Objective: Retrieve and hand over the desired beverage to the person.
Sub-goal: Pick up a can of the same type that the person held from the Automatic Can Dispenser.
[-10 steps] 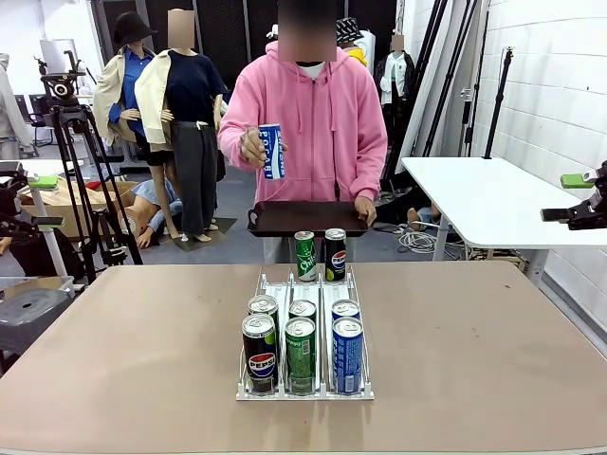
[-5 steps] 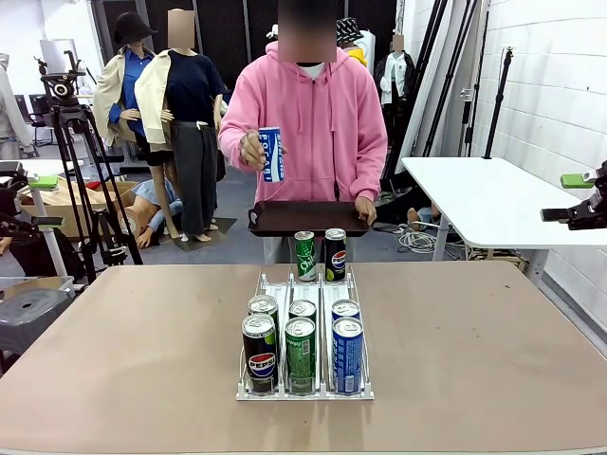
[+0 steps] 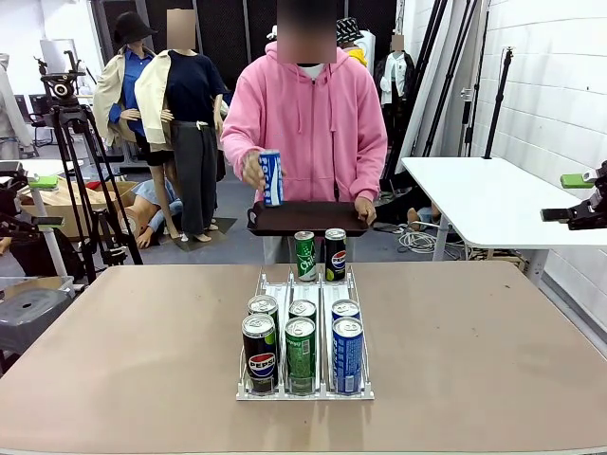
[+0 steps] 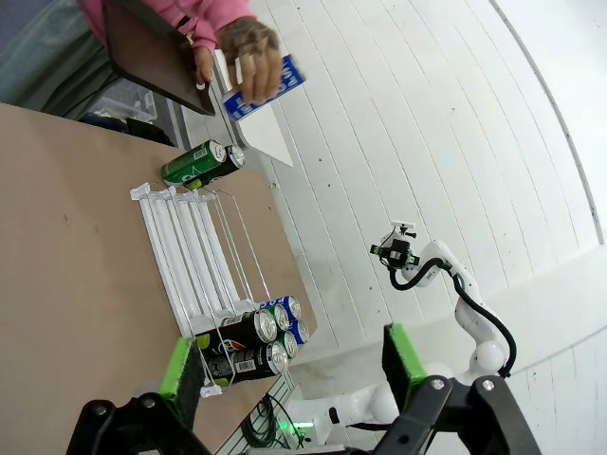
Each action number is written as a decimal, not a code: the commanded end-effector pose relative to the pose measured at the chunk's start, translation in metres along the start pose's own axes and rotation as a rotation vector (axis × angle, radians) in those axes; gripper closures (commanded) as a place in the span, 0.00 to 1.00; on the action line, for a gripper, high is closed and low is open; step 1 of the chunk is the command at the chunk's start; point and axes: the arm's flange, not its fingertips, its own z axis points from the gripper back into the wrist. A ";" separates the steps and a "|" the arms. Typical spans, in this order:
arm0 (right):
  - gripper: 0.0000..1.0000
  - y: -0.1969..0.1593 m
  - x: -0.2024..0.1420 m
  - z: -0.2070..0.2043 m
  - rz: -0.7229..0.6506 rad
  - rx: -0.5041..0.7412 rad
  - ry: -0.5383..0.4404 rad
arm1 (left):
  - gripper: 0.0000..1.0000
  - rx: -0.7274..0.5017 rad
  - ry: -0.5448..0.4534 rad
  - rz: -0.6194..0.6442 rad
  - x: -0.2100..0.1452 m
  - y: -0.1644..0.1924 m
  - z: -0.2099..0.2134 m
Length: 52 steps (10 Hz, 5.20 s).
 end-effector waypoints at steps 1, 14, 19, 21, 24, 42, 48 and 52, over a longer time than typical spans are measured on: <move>0.00 0.000 -0.002 0.000 -0.008 0.014 -0.002 | 0.00 -0.006 0.002 0.000 -0.003 0.000 0.001; 0.00 0.000 -0.002 0.000 -0.008 0.014 -0.002 | 0.00 -0.006 0.002 0.000 -0.003 0.000 0.001; 0.00 0.000 -0.002 0.000 -0.008 0.014 -0.002 | 0.00 -0.006 0.002 0.000 -0.003 0.000 0.001; 0.00 0.000 -0.002 0.000 -0.008 0.014 -0.002 | 0.00 -0.006 0.002 0.000 -0.003 0.000 0.001; 0.00 0.000 -0.002 0.000 -0.008 0.014 -0.002 | 0.00 -0.006 0.002 0.000 -0.003 0.000 0.001; 0.00 0.082 0.005 -0.275 0.175 -0.493 0.642 | 0.00 -0.006 0.002 0.000 -0.003 0.000 0.001; 0.00 0.084 -0.037 -0.359 0.260 -0.731 0.784 | 0.00 -0.006 0.002 0.000 -0.003 0.000 0.001; 0.00 0.074 -0.081 -0.391 0.322 -0.886 0.831 | 0.00 -0.006 0.002 0.000 -0.003 0.000 0.001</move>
